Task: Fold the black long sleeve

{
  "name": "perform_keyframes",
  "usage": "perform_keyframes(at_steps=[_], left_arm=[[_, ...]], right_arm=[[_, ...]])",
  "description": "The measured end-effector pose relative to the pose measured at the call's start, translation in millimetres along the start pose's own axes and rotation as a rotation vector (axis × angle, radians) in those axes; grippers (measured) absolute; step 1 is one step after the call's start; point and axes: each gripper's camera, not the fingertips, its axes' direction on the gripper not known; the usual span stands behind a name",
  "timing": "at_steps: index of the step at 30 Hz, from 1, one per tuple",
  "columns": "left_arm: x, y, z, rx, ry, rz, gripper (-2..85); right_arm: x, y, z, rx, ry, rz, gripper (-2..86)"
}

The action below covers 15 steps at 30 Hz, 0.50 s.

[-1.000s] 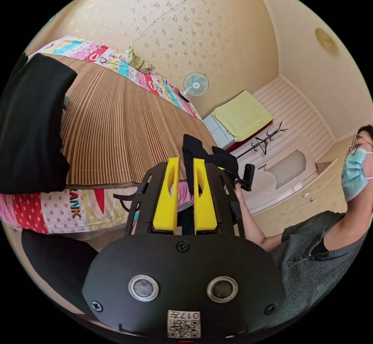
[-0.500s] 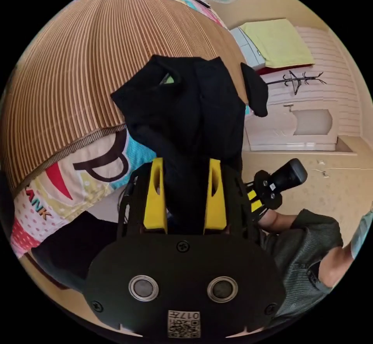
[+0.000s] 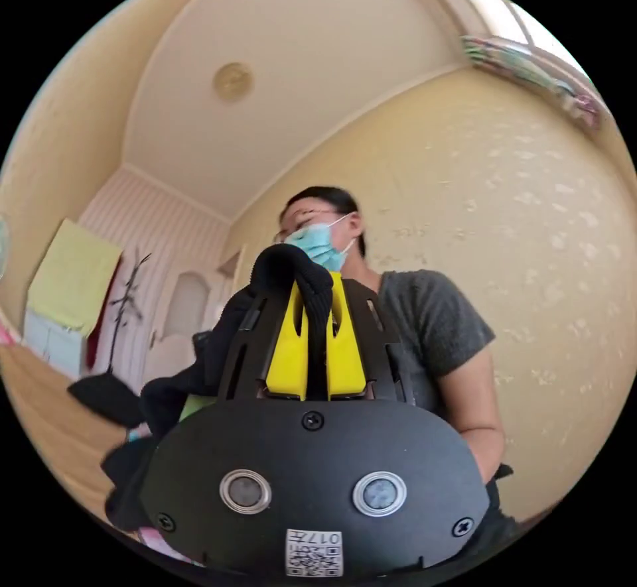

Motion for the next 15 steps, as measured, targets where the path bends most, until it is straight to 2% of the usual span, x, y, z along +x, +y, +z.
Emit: perform_keyframes(at_steps=[3, 6, 9, 11, 13, 15], left_arm=[[26.9, -24.0, 5.5, 0.111, 0.275, 0.154, 1.1], [45.2, -30.0, 21.7, 0.12, 0.33, 0.158, 0.9], [58.3, -26.1, 44.5, 0.075, 0.302, 0.104, 1.1], [68.1, -25.4, 53.5, 0.043, 0.265, 0.083, 1.3], [78.7, -26.0, 57.1, 0.029, 0.23, 0.071, 1.4], [90.1, -26.9, 56.9, 0.052, 0.258, 0.08, 1.4]], right_arm=[[16.7, 7.2, -26.5, -0.05, 0.249, 0.062, 1.5], [52.7, 28.4, -36.9, -0.089, 0.406, 0.227, 3.1], [81.3, 58.0, -46.7, -0.006, 0.374, 0.33, 7.9], [109.4, 81.5, -52.0, 0.038, 0.176, 0.391, 11.0], [124.5, 97.5, -54.6, 0.059, 0.087, 0.427, 13.1], [132.2, 112.5, -60.7, 0.102, 0.115, 0.46, 14.0]])
